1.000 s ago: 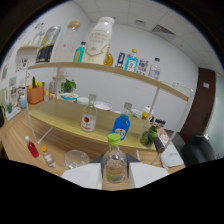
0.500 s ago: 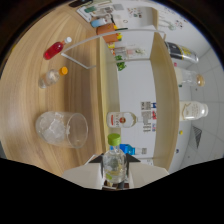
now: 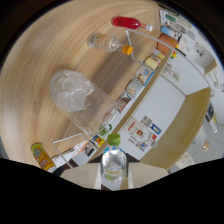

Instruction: Make me a cup of Vodka Sunrise.

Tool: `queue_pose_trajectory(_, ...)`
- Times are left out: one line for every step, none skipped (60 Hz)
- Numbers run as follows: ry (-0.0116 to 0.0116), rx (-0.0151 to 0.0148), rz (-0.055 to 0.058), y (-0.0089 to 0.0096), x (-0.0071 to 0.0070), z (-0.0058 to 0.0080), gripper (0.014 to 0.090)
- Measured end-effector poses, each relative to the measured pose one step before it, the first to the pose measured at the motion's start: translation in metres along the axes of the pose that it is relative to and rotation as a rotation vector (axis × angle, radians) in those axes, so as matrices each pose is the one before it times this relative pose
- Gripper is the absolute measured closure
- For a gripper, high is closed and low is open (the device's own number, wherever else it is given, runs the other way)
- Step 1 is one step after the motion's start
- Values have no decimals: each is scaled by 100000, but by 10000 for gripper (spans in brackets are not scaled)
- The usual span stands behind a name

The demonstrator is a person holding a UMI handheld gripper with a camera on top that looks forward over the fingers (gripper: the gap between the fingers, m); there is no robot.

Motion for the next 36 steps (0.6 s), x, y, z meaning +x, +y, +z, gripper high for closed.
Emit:
queue_pose_trajectory(-114,29,559,-19,9,-97,694)
queue_pose_trajectory(-131,-129,523,27,12,-100,695)
queue_pose_trajectory(-258,-93,630,29,-8,-82,694)
queue_pose_trajectory(-311,-44,918,7,-16,-85,697)
queue_pose_trajectory(-170,-10,1361,22,33,-80,697)
queue_pose_trajectory(108,98,1680,4,56,-84,693)
queue_pose_trajectory(166,197,1887,12,74,-78,694)
queue_pose_trajectory(88,229,1977,28,49,-76,696)
queue_pose_trajectory(-132,357,2238,9,37,-97,696)
queue_pose_trajectory(-228,572,2724,-11,74,-111,694)
queue_pose_trajectory(367,484,3379,73,235,-112,695)
queue_pose_trajectory(361,149,4396,82,261,-138,693)
queue_pose_trajectory(417,-40,4908,116,356,-153,694)
queue_pose_trajectory(171,240,5432,57,351,-161,695)
queue_pose_trajectory(-197,682,5831,-32,360,-178,693)
queue_pose_trajectory(-18,695,6380,-22,425,-184,694)
queue_pose_trajectory(440,439,6853,22,560,-173,695)
queue_pose_trajectory(579,355,6998,6,567,-178,695)
queue_pose_trajectory(-95,237,6783,-22,544,-192,695)
queue_pose_trajectory(91,830,6310,-91,422,-141,694)
queue_pose_trajectory(-98,1453,6686,-127,468,-267,694)
queue_pose_trajectory(55,1469,6646,-190,444,-190,694)
queue_pose_trajectory(892,1371,6235,-112,529,-212,692)
queue_pose_trajectory(347,1250,6637,-145,430,-163,693)
queue_pose_trajectory(-71,1178,6534,-96,327,-148,691)
queue_pose_trajectory(-369,1143,6552,-86,210,-125,695)
queue_pose_trajectory(-458,1022,6565,-65,152,-125,695)
queue_pose_trajectory(-397,912,6616,-30,138,-115,694)
queue_pose_trajectory(-396,809,6475,13,108,-87,694)
queue_pose_trajectory(-1075,413,6720,-81,-33,8,692)
queue_pose_trajectory(-1263,871,5963,87,-57,-95,692)
queue_pose_trajectory(-1325,851,5371,144,-80,-138,693)
queue_pose_trajectory(-1568,384,5466,266,-141,-36,692)
queue_pose_trajectory(-1169,89,5325,369,-115,17,693)
queue_pose_trajectory(-663,-36,5109,411,-2,45,693)
queue_pose_trajectory(-357,12,4783,422,20,63,692)
